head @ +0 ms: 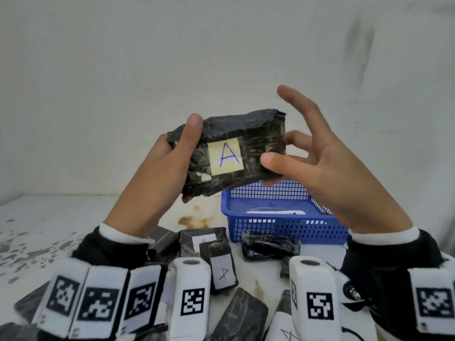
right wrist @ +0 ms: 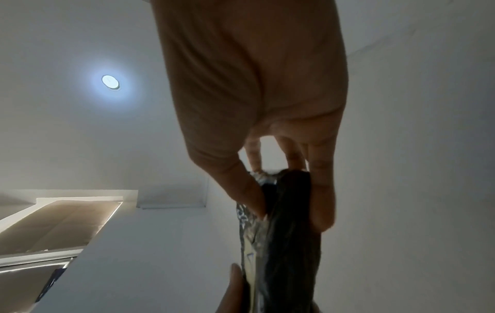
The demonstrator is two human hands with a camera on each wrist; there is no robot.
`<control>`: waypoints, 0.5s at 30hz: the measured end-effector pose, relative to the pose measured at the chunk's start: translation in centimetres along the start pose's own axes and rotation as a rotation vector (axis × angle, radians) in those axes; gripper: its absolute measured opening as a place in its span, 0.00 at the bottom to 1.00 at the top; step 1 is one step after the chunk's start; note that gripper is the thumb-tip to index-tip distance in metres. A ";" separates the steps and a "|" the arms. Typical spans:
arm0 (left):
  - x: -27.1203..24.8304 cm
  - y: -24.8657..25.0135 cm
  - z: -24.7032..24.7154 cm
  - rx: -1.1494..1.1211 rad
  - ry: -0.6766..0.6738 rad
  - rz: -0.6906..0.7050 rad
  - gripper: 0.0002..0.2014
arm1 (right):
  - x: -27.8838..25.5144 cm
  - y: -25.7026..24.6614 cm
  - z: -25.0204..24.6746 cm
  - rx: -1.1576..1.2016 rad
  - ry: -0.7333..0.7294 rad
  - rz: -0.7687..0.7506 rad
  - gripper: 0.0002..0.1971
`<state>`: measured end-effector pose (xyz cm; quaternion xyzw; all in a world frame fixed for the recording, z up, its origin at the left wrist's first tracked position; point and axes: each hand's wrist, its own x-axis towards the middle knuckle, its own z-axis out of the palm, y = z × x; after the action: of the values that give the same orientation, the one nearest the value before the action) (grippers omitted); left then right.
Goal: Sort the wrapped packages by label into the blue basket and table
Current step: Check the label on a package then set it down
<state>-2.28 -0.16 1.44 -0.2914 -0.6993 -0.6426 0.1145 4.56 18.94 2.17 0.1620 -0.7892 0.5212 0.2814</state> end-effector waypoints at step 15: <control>4.4 -7.2 5.1 0.490 -0.175 -0.440 0.32 | 3.4 11.6 -10.8 -0.491 0.219 0.535 0.28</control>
<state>-8.74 5.85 -2.95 -0.1515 -0.8863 -0.4371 -0.0209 -1.52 33.66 -1.04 -0.1788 -0.8704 0.3856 0.2484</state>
